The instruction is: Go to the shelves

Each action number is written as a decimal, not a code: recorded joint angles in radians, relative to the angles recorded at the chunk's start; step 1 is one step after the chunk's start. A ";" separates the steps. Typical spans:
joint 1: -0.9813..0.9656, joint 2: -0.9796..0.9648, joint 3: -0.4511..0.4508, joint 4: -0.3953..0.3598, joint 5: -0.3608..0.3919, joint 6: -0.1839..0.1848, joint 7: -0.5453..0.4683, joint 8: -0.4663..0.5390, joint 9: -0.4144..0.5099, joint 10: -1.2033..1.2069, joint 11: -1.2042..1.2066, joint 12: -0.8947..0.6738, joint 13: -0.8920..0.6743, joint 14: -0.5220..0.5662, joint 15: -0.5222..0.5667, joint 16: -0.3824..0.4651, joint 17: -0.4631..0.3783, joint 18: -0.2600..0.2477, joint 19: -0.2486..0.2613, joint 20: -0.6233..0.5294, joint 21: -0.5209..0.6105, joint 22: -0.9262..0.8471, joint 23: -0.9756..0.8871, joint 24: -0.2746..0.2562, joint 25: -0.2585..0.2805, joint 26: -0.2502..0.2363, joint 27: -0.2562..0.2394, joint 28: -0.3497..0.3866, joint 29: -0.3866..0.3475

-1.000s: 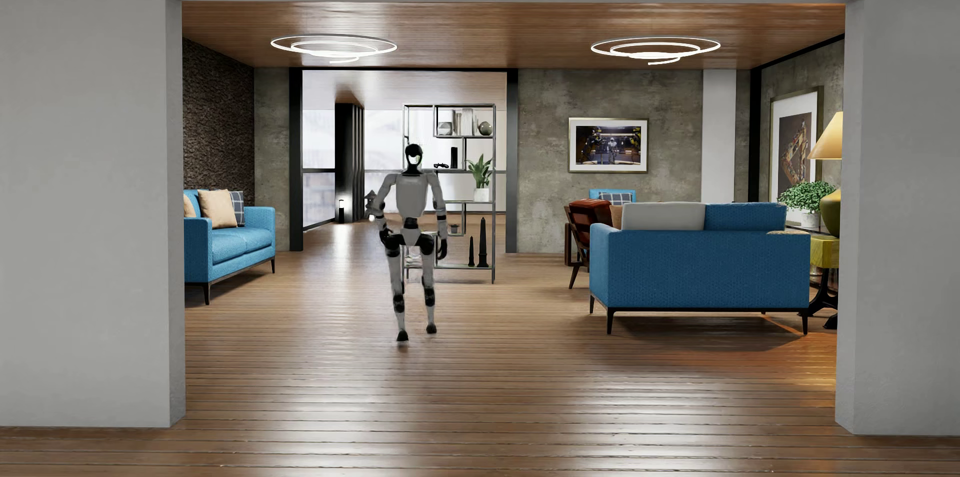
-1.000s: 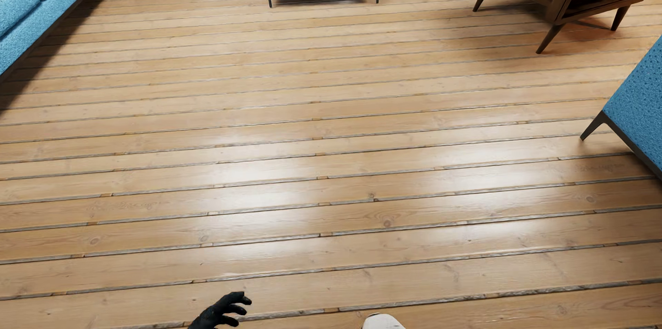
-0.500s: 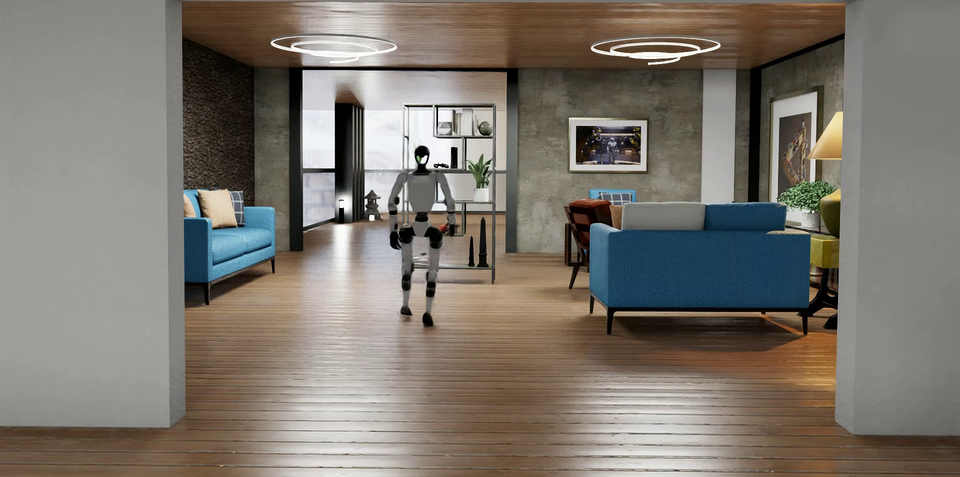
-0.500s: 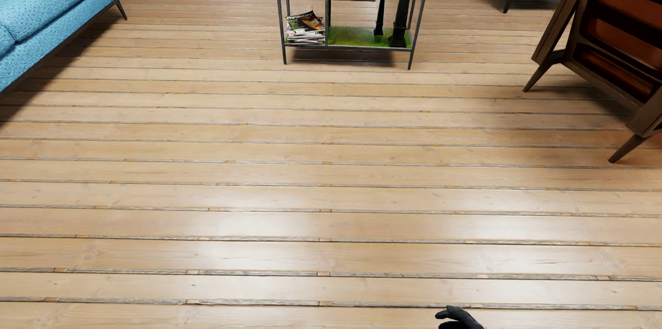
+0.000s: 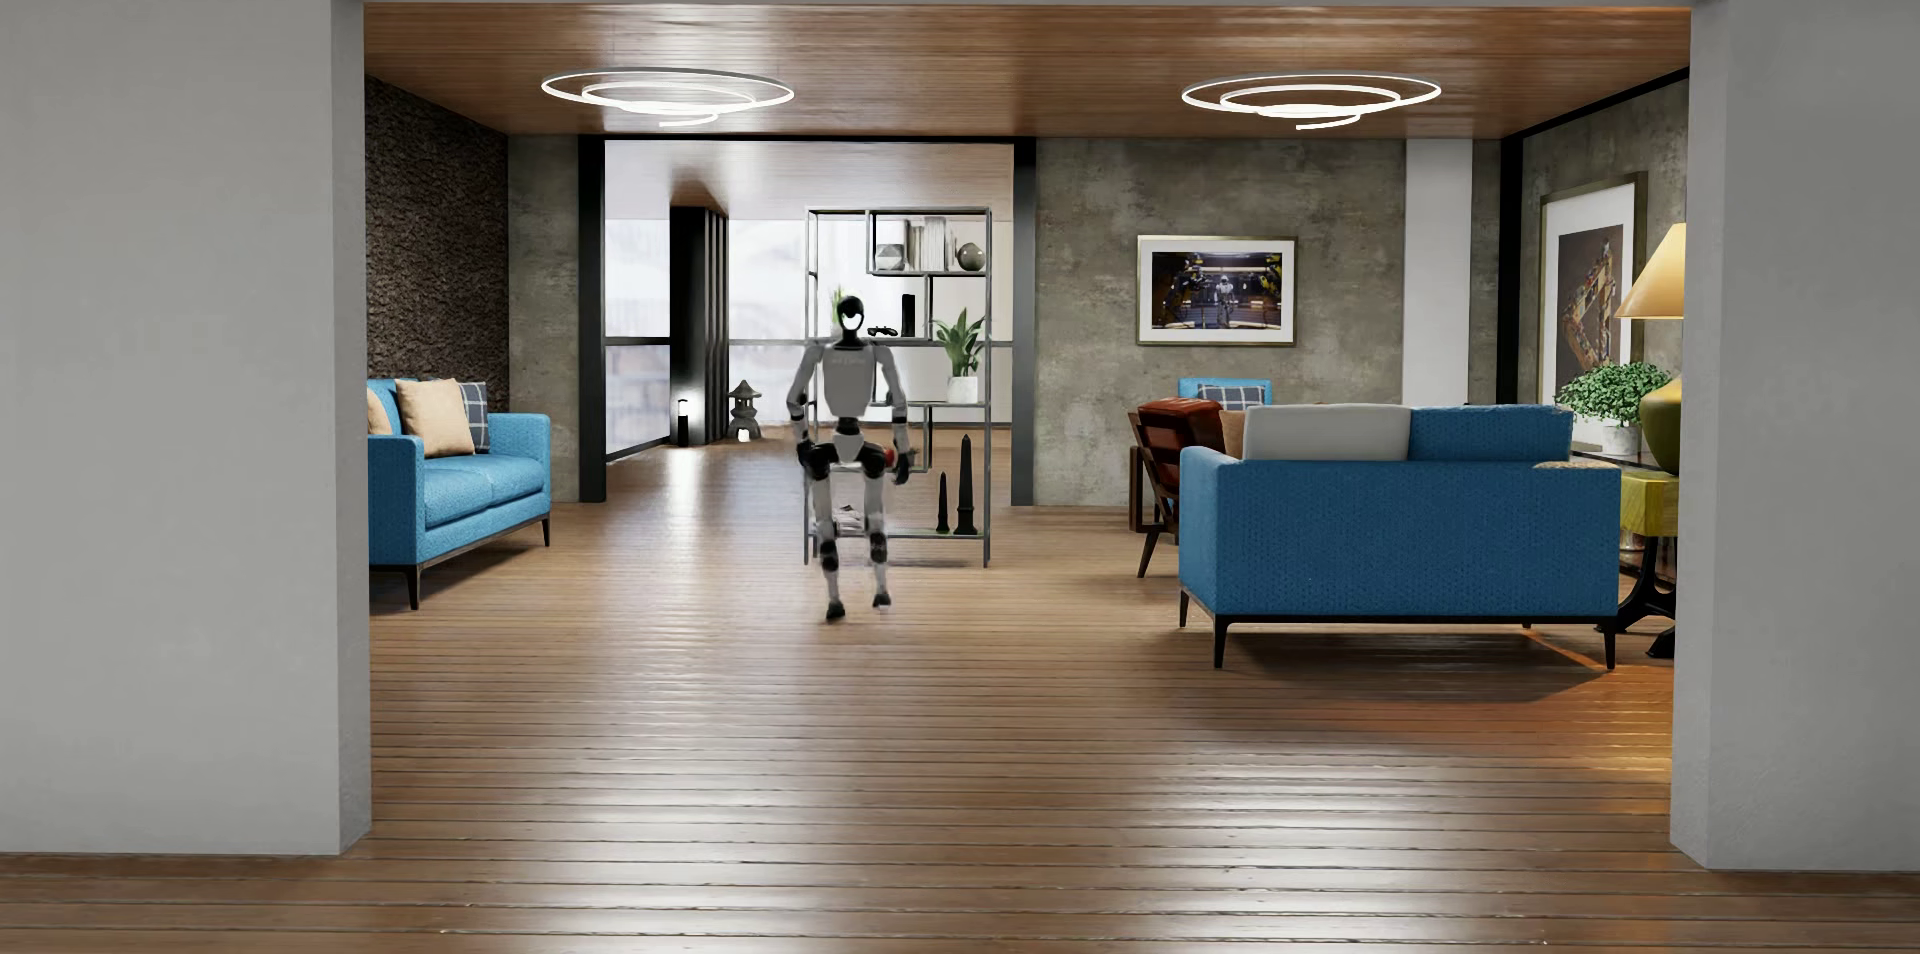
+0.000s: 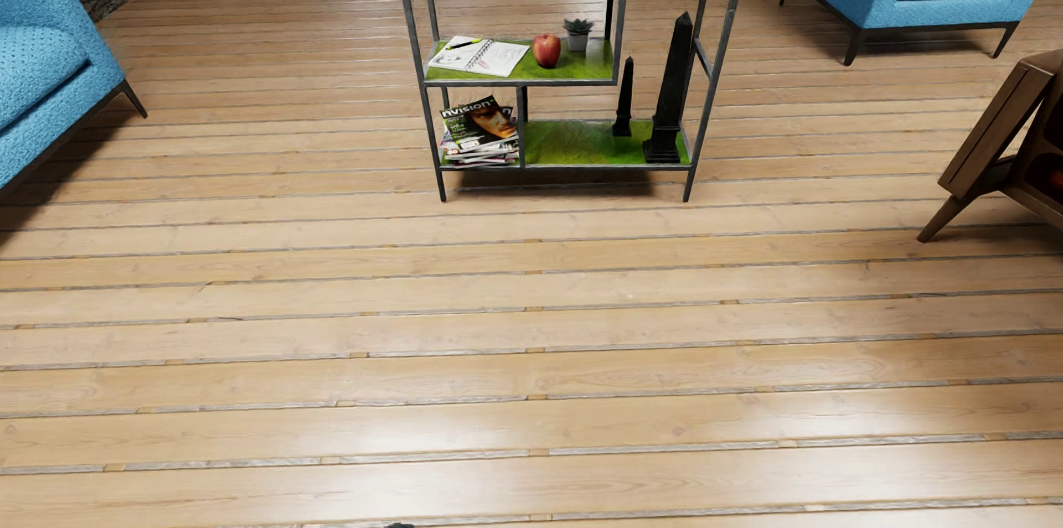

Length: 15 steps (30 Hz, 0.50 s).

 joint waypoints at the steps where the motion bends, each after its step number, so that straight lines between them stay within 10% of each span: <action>1: 0.030 -0.031 -0.029 0.009 -0.007 0.004 0.000 0.000 -0.016 -0.013 -0.197 -0.051 0.027 -0.050 0.072 0.004 -0.002 0.000 0.000 0.055 -0.002 -0.056 0.016 0.000 0.000 0.000 0.000 0.000 0.000; 3: 0.088 -0.101 -0.045 0.039 -0.020 0.007 0.000 0.000 -0.043 0.000 -0.602 -0.125 0.075 -0.129 0.369 0.018 -0.003 0.000 0.000 0.129 0.011 -0.142 0.027 0.000 0.000 0.000 0.000 0.000 0.000; 5: 0.158 -0.169 -0.064 0.062 -0.020 0.005 0.000 0.000 -0.051 0.072 -0.218 -0.111 0.099 -0.112 0.122 0.015 -0.001 0.000 0.000 0.203 0.030 -0.220 0.042 0.000 0.000 0.000 0.000 0.000 0.000; 9: 0.043 -0.035 -0.089 0.146 0.094 0.058 0.000 0.000 -0.053 0.649 0.000 0.013 0.072 0.339 0.096 -0.060 0.005 0.000 0.000 0.108 -0.077 -0.018 0.032 0.000 0.000 0.000 0.000 0.000 0.000; 11: -0.147 0.119 -0.059 0.129 0.143 0.049 0.000 0.000 -0.033 0.966 -0.070 -0.002 0.012 0.347 0.077 -0.071 0.027 0.000 0.000 -0.001 -0.137 0.282 -0.067 0.000 0.000 0.000 0.000 0.000 0.000; 15: -0.367 0.384 0.157 0.144 0.124 0.006 0.000 0.000 -0.015 0.493 -0.236 0.172 -0.105 0.487 0.115 -0.073 0.038 0.000 0.000 -0.051 -0.206 0.401 -0.359 0.000 0.000 0.000 0.000 0.000 0.000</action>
